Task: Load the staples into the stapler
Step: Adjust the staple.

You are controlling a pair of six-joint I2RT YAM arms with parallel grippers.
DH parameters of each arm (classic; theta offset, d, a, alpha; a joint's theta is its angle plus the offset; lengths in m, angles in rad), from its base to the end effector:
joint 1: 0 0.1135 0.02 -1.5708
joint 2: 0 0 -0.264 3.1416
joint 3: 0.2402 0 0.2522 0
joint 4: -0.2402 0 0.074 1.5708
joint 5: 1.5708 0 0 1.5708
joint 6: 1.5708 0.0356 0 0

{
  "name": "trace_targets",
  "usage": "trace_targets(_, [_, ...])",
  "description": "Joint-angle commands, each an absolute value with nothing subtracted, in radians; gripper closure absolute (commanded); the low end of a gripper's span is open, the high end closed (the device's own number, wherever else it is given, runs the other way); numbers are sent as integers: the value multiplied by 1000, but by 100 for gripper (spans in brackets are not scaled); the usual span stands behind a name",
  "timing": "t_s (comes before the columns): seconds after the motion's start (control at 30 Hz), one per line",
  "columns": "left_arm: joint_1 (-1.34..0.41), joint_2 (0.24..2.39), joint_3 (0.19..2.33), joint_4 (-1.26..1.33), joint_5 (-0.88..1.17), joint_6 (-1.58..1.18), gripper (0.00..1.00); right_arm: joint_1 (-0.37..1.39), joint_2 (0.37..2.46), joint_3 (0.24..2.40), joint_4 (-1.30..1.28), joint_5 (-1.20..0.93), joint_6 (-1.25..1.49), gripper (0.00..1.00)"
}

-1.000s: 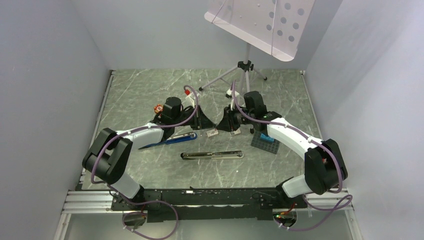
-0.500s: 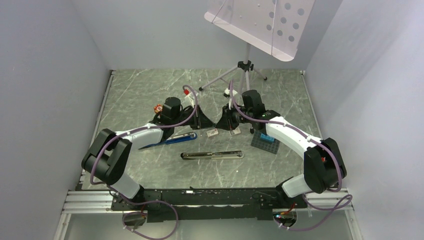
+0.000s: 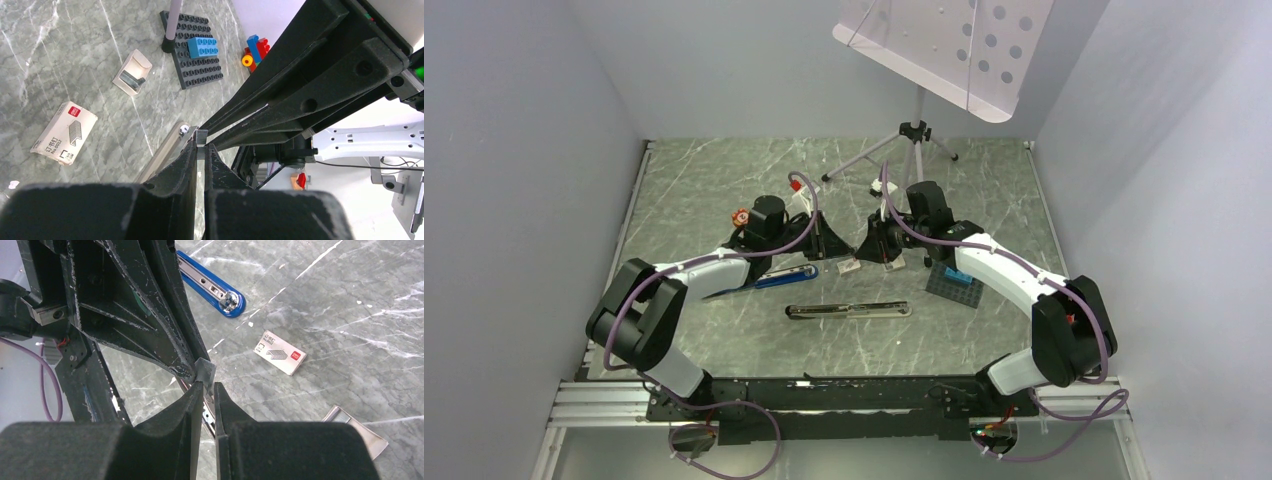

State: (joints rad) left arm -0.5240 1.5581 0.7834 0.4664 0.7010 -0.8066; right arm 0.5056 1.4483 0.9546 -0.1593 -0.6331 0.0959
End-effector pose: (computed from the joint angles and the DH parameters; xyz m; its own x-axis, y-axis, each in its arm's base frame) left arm 0.2743 -0.1850 0.2183 -0.8420 -0.1506 -0.5180 0.4431 0.3547 -0.8233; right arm 0.2640 0.1702 0.2499 -0.6059 -0.2472 -0.7562 -0.7470 0.5037 0.4339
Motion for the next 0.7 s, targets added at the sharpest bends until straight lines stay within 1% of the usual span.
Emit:
trace_targets(0.0, [-520, 1519, 781, 517, 697, -811, 90, 512, 1446, 988, -146, -634, 80, 83])
trace_targets(0.2, [-520, 1522, 782, 522, 701, -812, 90, 517, 1454, 993, -140, -637, 82, 87])
trace_targets(0.57, [-520, 1523, 783, 528, 707, -813, 90, 520, 1467, 1002, -132, -621, 94, 84])
trace_targets(0.67, [-520, 1522, 781, 531, 707, -813, 90, 518, 1468, 1002, -129, -621, 94, 90])
